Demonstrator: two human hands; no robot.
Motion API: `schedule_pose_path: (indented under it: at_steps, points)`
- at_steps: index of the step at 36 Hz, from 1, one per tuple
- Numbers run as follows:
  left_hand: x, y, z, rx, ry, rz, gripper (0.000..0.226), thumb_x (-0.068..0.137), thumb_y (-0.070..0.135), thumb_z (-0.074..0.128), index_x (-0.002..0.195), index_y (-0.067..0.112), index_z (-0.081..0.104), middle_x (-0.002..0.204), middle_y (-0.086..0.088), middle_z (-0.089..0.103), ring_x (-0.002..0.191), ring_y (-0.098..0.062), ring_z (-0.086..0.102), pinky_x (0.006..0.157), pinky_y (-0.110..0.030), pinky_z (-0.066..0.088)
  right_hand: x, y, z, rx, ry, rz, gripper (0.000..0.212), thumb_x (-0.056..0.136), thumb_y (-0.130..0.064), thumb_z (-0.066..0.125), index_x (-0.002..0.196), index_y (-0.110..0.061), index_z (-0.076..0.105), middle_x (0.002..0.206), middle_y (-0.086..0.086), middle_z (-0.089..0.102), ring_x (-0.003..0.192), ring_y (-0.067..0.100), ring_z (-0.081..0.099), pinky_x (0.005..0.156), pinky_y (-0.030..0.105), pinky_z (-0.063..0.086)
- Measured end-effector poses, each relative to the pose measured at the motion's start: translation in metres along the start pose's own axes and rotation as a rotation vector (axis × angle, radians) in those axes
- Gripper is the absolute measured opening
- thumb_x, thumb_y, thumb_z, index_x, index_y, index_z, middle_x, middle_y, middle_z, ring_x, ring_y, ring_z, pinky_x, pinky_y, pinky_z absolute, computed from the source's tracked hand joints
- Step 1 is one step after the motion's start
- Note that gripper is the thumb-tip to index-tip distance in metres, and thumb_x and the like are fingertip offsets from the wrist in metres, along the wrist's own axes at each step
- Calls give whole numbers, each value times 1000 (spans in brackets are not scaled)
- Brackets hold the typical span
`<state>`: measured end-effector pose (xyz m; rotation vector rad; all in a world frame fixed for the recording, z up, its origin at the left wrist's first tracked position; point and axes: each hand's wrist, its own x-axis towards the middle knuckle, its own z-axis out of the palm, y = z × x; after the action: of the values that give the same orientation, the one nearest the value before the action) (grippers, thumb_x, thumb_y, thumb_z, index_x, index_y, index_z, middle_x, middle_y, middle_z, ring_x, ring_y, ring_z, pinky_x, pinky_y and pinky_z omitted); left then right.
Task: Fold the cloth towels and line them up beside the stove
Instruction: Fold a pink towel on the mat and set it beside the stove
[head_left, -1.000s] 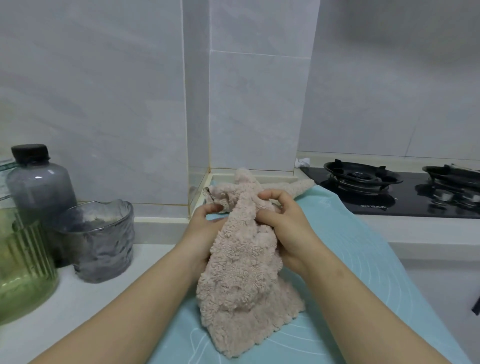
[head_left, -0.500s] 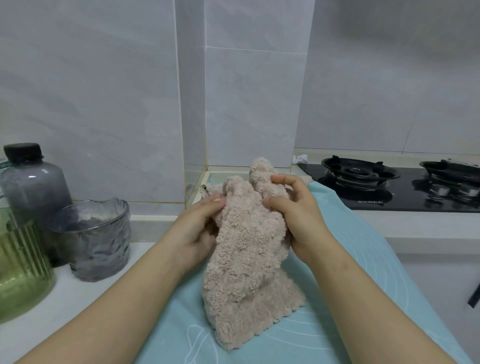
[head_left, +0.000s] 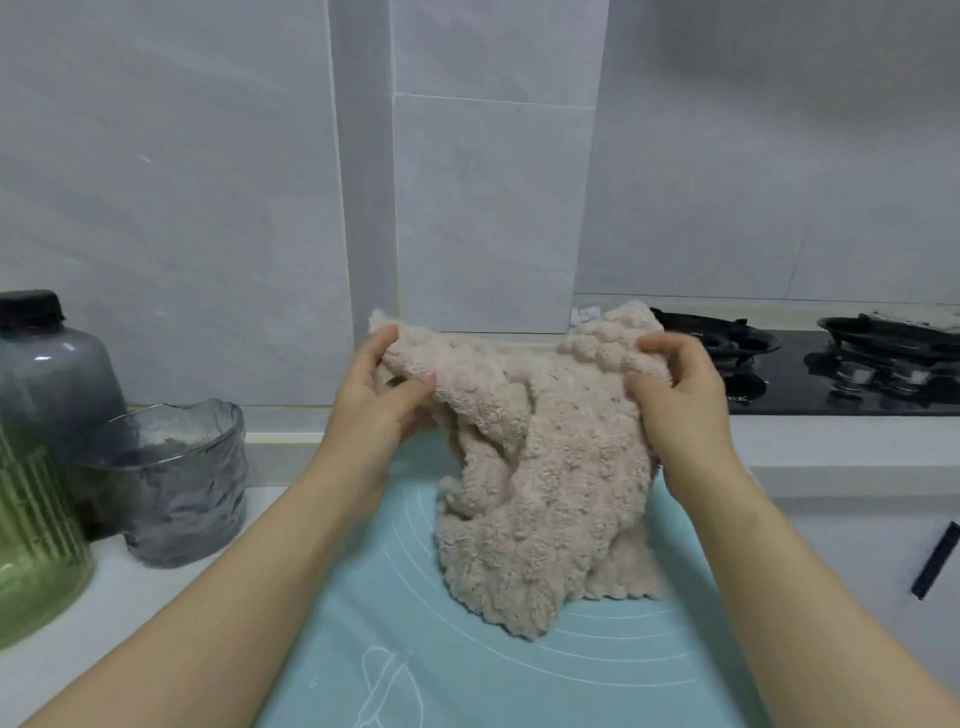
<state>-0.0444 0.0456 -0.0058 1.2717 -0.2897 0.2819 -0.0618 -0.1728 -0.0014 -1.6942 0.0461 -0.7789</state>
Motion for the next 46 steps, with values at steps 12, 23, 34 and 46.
schedule_pose_path:
  at_steps: [12, 23, 34, 46]
  points:
    - [7, -43, -12, 789, -120, -100, 86, 83, 7, 64, 148, 28, 10, 148, -6, 32, 134, -22, 34, 108, -32, 27, 0, 39, 2, -473, -275, 264, 65, 85, -12, 52, 144, -18, 26, 132, 11, 49, 99, 28, 58, 84, 34, 46]
    - [-16, -23, -10, 1017, -2, -22, 19, 86, 17, 60, 92, 14, 42, 104, -7, 41, 88, -21, 44, 71, -29, 33, -26, 15, -14, -622, -66, 174, 15, 88, -19, 48, 103, -18, 47, 115, 7, 43, 105, 29, 48, 91, 42, 41]
    - [-61, -13, -9, 950, -445, -208, 22, 90, 8, 54, 101, 27, 49, 114, -3, 54, 104, -17, 50, 92, -27, 38, -98, 0, -48, -631, -458, 97, 20, 83, -14, 53, 98, -25, 62, 86, -10, 61, 88, 12, 56, 77, 22, 42]
    - [-88, -4, 2, 1368, -562, 46, 22, 91, 36, 52, 107, 22, 51, 110, 2, 59, 99, -17, 55, 81, -28, 42, -104, 9, -44, -826, -435, -150, 11, 90, -26, 50, 82, -18, 55, 72, -7, 51, 86, 21, 50, 71, 29, 35]
